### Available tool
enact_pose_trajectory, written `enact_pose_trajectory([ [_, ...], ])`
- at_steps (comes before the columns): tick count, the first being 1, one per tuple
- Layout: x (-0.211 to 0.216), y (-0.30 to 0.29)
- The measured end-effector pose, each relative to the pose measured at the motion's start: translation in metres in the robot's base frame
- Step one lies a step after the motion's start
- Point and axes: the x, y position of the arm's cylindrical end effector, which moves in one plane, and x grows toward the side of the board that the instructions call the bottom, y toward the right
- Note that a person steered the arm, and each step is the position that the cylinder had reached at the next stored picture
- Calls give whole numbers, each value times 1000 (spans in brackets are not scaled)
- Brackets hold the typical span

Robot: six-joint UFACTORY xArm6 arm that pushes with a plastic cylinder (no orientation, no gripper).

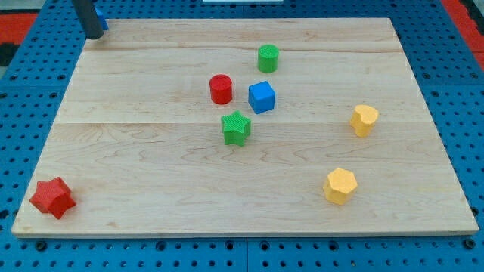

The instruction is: Move the green circle towards the top right

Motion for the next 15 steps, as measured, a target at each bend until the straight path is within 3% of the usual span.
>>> enact_pose_trajectory([
  [3,1,18],
  [6,101,206],
  [8,94,254],
  [10,52,345],
  [12,52,452],
  [15,77,415],
])
